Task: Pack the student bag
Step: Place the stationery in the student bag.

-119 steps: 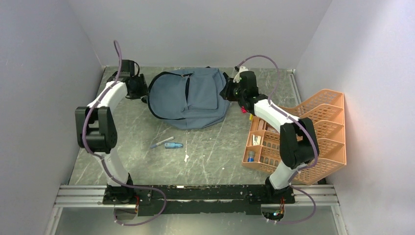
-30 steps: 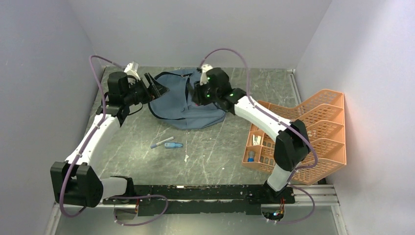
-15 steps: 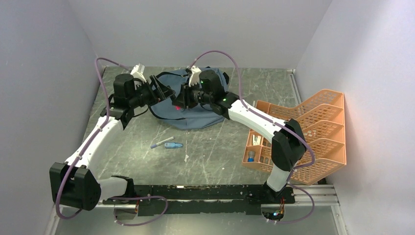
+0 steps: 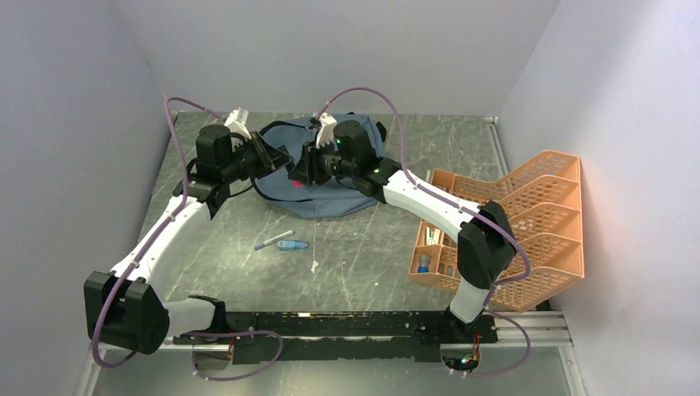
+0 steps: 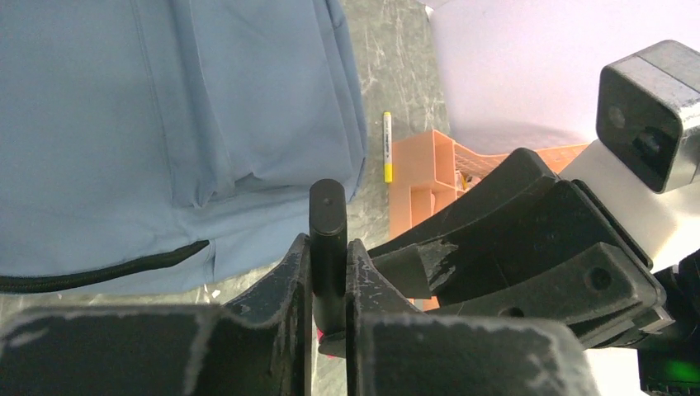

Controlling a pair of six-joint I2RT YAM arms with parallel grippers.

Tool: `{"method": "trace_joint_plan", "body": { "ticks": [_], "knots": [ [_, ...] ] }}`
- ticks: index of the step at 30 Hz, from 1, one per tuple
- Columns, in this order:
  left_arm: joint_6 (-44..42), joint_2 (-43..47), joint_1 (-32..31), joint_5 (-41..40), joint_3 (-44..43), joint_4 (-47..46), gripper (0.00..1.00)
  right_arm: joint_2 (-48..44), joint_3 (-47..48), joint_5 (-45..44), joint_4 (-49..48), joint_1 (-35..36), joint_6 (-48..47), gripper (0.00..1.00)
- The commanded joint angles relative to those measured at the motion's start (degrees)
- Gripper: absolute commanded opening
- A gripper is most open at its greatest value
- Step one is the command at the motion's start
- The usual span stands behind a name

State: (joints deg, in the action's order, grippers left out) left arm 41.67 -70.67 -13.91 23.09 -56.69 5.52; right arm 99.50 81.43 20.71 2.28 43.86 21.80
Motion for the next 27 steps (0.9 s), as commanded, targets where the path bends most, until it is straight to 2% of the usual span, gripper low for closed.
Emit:
{"method": "trace_joint_plan", "body": {
  "ticks": [1,4,8,13,19,22,27],
  "knots": [
    [-0.4,0.1,-0.3,-1.3,0.7,-2.0,0.06,-0.7,-1.0,-1.5,-1.7,0.3,-0.6,0.44],
    [-1.1,-0.5,-0.3,-2.1,0.7,-1.6,0.05,-1.8,-1.3,-3.5,-1.4,0.3,-1.0,0.54],
    [-5.3,-2.2,-0.1,-7.8,-1.5,1.8,0.05,-3.7,-2.4,-8.6,-1.3,0.2,-1.2,0.59],
    [-13.4,-2.6,1.6,-19.0,-4.0,7.6,0.05,-3.8,-1.6,-23.1,1.8,0.2,-0.1,0.61],
    [-18.9,1.2,4.1,-22.9,1.1,6.8,0.05,7.2,9.6,-44.7,13.3,0.1,-2.0,0.62],
    [-20.0,2.8,4.1,-23.0,3.9,5.4,0.05,14.2,17.1,-49.8,18.0,0.0,-4.6,0.62],
    [-20.6,3.4,4.2,-21.7,5.0,4.9,0.05,25.5,31.1,-53.1,24.3,-1.1,-6.3,0.63]
  ]
}}
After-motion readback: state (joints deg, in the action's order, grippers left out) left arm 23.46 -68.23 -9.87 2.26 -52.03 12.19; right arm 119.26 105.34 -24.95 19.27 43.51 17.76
